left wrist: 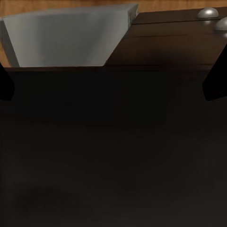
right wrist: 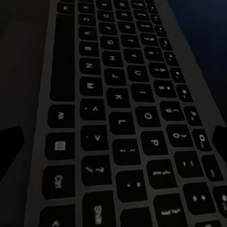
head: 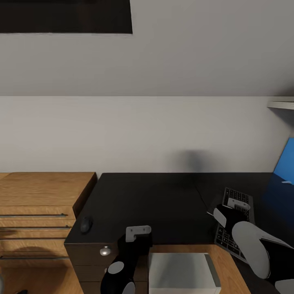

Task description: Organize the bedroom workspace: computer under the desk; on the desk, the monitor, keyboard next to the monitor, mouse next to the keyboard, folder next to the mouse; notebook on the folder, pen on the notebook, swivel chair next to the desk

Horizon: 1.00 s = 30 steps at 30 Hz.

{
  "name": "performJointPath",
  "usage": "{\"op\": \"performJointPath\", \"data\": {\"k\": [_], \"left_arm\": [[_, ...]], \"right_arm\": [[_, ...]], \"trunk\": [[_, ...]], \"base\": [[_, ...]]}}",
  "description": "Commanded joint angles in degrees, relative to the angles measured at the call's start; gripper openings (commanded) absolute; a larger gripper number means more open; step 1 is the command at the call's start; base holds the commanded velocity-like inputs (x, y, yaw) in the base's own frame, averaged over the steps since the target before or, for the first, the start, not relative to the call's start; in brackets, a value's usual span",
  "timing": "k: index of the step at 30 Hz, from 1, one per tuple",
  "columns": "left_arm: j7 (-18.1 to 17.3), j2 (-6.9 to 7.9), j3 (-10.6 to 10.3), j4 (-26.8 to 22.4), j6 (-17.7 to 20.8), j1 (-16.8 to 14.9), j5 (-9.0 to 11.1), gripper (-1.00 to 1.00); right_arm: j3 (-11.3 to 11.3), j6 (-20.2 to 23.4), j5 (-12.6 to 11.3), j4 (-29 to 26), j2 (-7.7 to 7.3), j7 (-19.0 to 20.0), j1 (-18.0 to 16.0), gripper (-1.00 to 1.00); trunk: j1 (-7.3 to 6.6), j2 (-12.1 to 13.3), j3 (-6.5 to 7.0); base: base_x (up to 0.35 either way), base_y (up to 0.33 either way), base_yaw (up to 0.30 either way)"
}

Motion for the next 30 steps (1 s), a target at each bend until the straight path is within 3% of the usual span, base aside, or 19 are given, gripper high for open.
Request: {"op": "performJointPath", "data": {"k": [1,14,30], "left_arm": [[0.6,0.0,-0.1,-0.1,0.0,-0.1,0.6,1.0],[0.6,0.0,-0.3,-0.2,-0.4,-0.1,0.6,1.0],[1.0,0.0,-0.8,-0.3,-0.4,0.0,0.6,1.0]], "right_arm": [[0.3,0.4,-0.4,-0.1,0.02,-0.2,0.0,1.0],[0.3,0.4,-0.4,0.0,-0.01,-0.1,0.0,1.0],[0.3,0.4,-0.4,0.0,-0.01,-0.1,0.0,1.0]], "trunk": [[0.0,0.0,-0.06],[0.0,0.0,-0.06],[0.0,0.0,-0.06]], "base": [[0.007,-0.009,0.0],[0.106,-0.002,0.0],[0.007,0.0,0.0]]}}
